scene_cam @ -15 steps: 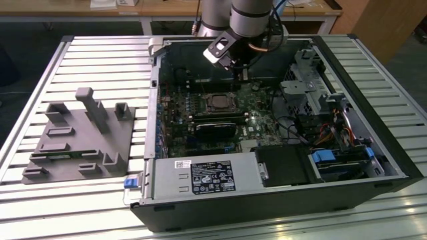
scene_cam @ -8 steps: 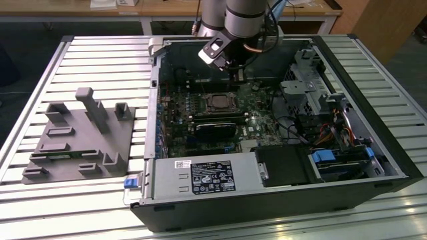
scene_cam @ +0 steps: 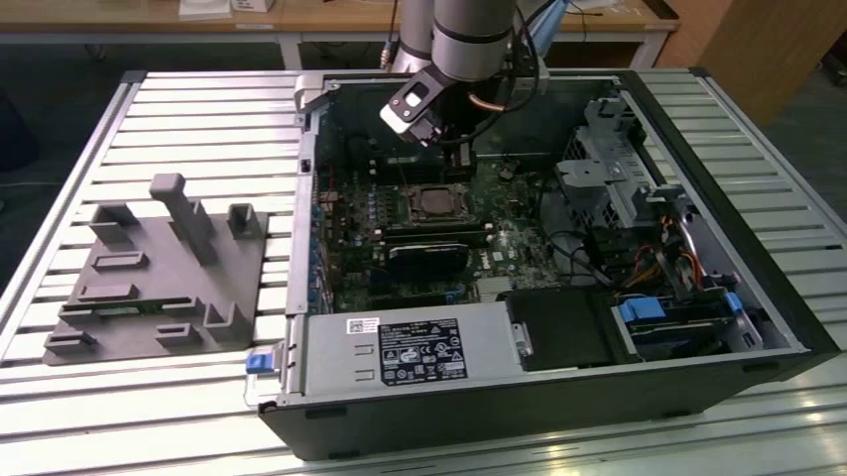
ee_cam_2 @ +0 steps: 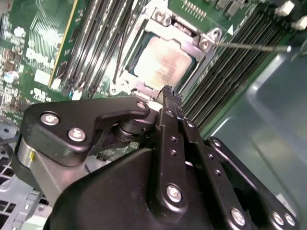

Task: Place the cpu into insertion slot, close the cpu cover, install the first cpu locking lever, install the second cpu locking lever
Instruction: 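Close the cpu cover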

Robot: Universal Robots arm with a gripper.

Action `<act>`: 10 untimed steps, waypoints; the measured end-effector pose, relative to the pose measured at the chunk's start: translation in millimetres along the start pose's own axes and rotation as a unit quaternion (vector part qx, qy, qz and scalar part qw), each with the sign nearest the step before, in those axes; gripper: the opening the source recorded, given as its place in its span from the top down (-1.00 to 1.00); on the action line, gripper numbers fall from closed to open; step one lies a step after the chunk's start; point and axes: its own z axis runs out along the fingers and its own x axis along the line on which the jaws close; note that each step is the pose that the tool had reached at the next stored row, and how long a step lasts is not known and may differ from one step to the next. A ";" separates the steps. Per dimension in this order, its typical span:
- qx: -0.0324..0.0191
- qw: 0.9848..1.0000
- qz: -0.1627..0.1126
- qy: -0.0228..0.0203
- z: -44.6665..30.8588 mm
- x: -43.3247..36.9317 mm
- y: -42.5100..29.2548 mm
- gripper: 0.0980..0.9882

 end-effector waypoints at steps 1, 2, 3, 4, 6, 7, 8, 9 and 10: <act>0.000 1.000 0.000 0.000 1.0 -0.3 -1.6 0.98; 0.000 1.000 0.000 0.000 2.0 -0.5 -3.1 0.98; 0.000 1.000 0.000 0.000 2.9 -0.7 -4.6 0.98; 0.000 1.000 0.000 0.000 3.5 -0.8 -5.9 0.98; 0.000 1.000 0.000 0.000 3.6 -0.9 -6.7 0.98; 0.000 1.000 0.000 0.000 3.6 -0.9 -6.6 0.98; 0.000 1.000 0.000 0.000 3.7 -0.8 -6.7 0.98; 0.000 1.000 0.000 0.000 3.7 -0.8 -6.7 0.98; 0.000 1.000 0.000 0.000 3.7 -0.8 -6.7 0.98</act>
